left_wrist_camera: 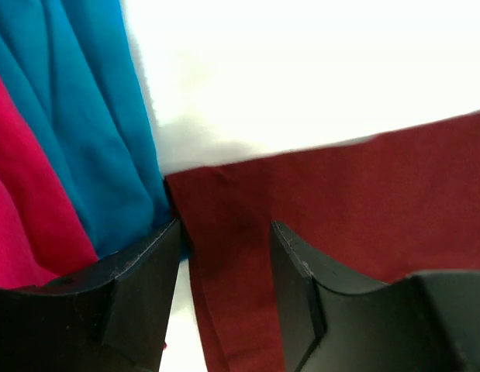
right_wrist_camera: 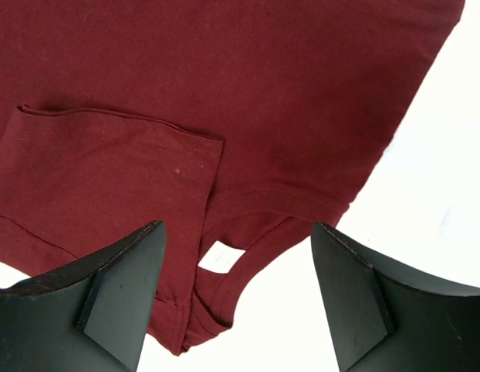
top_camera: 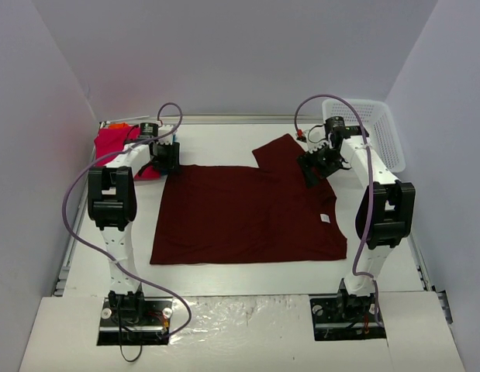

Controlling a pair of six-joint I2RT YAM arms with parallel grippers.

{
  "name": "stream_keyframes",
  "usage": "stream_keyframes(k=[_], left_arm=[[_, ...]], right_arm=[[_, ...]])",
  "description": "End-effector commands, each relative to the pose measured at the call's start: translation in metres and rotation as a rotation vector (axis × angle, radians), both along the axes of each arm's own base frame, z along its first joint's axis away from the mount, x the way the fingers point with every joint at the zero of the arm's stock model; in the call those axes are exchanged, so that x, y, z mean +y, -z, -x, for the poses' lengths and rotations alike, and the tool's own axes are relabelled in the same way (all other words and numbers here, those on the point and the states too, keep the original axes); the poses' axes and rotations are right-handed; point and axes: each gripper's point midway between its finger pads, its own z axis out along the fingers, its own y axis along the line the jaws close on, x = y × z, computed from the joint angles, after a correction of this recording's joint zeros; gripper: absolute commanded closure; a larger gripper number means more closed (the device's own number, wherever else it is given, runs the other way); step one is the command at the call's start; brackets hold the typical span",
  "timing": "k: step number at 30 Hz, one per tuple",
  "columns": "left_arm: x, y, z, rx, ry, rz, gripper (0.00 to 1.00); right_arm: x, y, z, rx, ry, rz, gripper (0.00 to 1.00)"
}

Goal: Fold and stack the t-shirts
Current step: Grap the side of the flattened tshirt furthest away from the robot with both arms

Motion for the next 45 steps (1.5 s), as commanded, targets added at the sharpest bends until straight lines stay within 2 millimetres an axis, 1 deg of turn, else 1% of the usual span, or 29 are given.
stream_keyframes(k=[1, 6, 11, 12, 14, 15, 16, 21, 22, 23, 24, 26, 28, 29, 30, 31, 33, 34, 35, 36, 37, 38, 39, 40, 41, 42, 43, 44, 45], left_arm=[[0.012, -0.013, -0.014, -0.043, -0.017, -0.050, 0.53], [0.019, -0.011, -0.021, -0.060, -0.006, -0.084, 0.53], [0.019, -0.012, -0.027, -0.074, -0.003, -0.088, 0.54], [0.018, -0.010, -0.028, -0.072, 0.002, -0.081, 0.56], [0.017, -0.013, -0.031, -0.080, 0.002, -0.078, 0.68], [0.016, -0.011, -0.031, -0.074, 0.005, -0.069, 0.72], [0.015, -0.011, -0.031, -0.073, 0.007, -0.067, 0.79], [0.012, -0.009, -0.030, -0.064, 0.018, -0.051, 0.86], [0.011, -0.008, -0.029, -0.059, 0.020, -0.048, 0.89], [0.011, -0.007, -0.027, -0.056, 0.023, -0.044, 0.95], [0.010, -0.007, -0.026, -0.055, 0.026, -0.043, 0.97], [0.010, -0.006, -0.023, -0.051, 0.028, -0.042, 0.98], [0.011, -0.012, -0.023, -0.064, 0.026, -0.044, 0.98], [0.010, -0.012, -0.020, -0.062, 0.024, -0.041, 0.98], [0.011, -0.016, -0.020, -0.071, 0.018, -0.042, 0.98], [0.011, -0.026, -0.022, -0.096, 0.014, -0.041, 0.98], [0.011, -0.034, -0.020, -0.111, 0.009, -0.038, 0.98], [0.011, -0.039, -0.021, -0.128, 0.008, -0.037, 0.98], [0.011, -0.050, -0.021, -0.150, 0.005, -0.037, 0.98], [0.012, -0.055, -0.021, -0.161, 0.001, -0.041, 0.98], [0.012, -0.063, -0.020, -0.182, 0.000, -0.041, 0.98], [0.012, -0.067, -0.019, -0.190, 0.000, -0.043, 0.98], [0.012, -0.074, -0.018, -0.204, -0.002, -0.046, 0.98], [0.013, -0.072, -0.018, -0.201, -0.004, -0.046, 0.98], [0.013, -0.081, -0.017, -0.221, 0.001, -0.048, 0.98], [0.014, -0.083, -0.016, -0.229, 0.003, -0.053, 0.98], [0.014, -0.089, -0.015, -0.247, 0.007, -0.055, 0.98], [0.014, -0.090, -0.015, -0.254, 0.011, -0.060, 0.98], [0.016, -0.092, -0.015, -0.262, 0.009, -0.071, 0.98]], right_arm=[[-0.002, 0.007, 0.008, 0.036, -0.012, 0.020, 0.28], [-0.002, 0.011, 0.004, 0.039, -0.010, 0.025, 0.28], [-0.001, 0.013, 0.002, 0.047, -0.009, 0.031, 0.28], [0.000, 0.014, 0.003, 0.050, -0.011, 0.036, 0.28], [0.000, 0.015, 0.003, 0.054, -0.012, 0.038, 0.27], [-0.001, 0.015, 0.003, 0.054, -0.011, 0.042, 0.27], [-0.001, 0.016, 0.004, 0.057, -0.010, 0.043, 0.28], [-0.002, 0.015, 0.004, 0.055, -0.008, 0.051, 0.27], [-0.003, 0.015, 0.004, 0.053, -0.007, 0.050, 0.27], [-0.001, 0.014, 0.003, 0.051, -0.009, 0.048, 0.27], [-0.002, 0.014, 0.003, 0.049, -0.007, 0.050, 0.27], [-0.001, 0.011, 0.000, 0.040, -0.006, 0.047, 0.27], [-0.001, 0.004, -0.006, 0.018, -0.002, 0.044, 0.27], [-0.001, 0.000, -0.010, 0.003, 0.003, 0.042, 0.26], [0.000, -0.011, -0.019, -0.032, 0.005, 0.034, 0.26], [0.002, -0.013, -0.024, -0.038, 0.010, 0.014, 0.26], [0.003, -0.021, -0.035, -0.063, 0.023, 0.000, 0.26], [0.005, -0.026, -0.045, -0.087, 0.022, -0.005, 0.26], [0.005, -0.027, -0.051, -0.096, 0.023, -0.007, 0.26], [0.007, -0.028, -0.057, -0.103, 0.025, -0.019, 0.26], [0.009, -0.030, -0.070, -0.118, 0.034, -0.027, 0.26], [0.011, -0.031, -0.077, -0.127, 0.035, -0.036, 0.26], [0.015, -0.033, -0.091, -0.143, 0.040, -0.062, 0.26], [0.018, -0.023, -0.091, -0.117, 0.041, -0.075, 0.26], [0.022, -0.035, -0.104, -0.158, 0.040, -0.096, 0.26], [0.026, -0.036, -0.111, -0.166, 0.038, -0.116, 0.28], [0.032, -0.026, -0.118, -0.147, 0.045, -0.146, 0.29], [0.034, -0.036, -0.130, -0.183, 0.048, -0.163, 0.30], [0.037, -0.036, -0.136, -0.189, 0.050, -0.174, 0.30]])
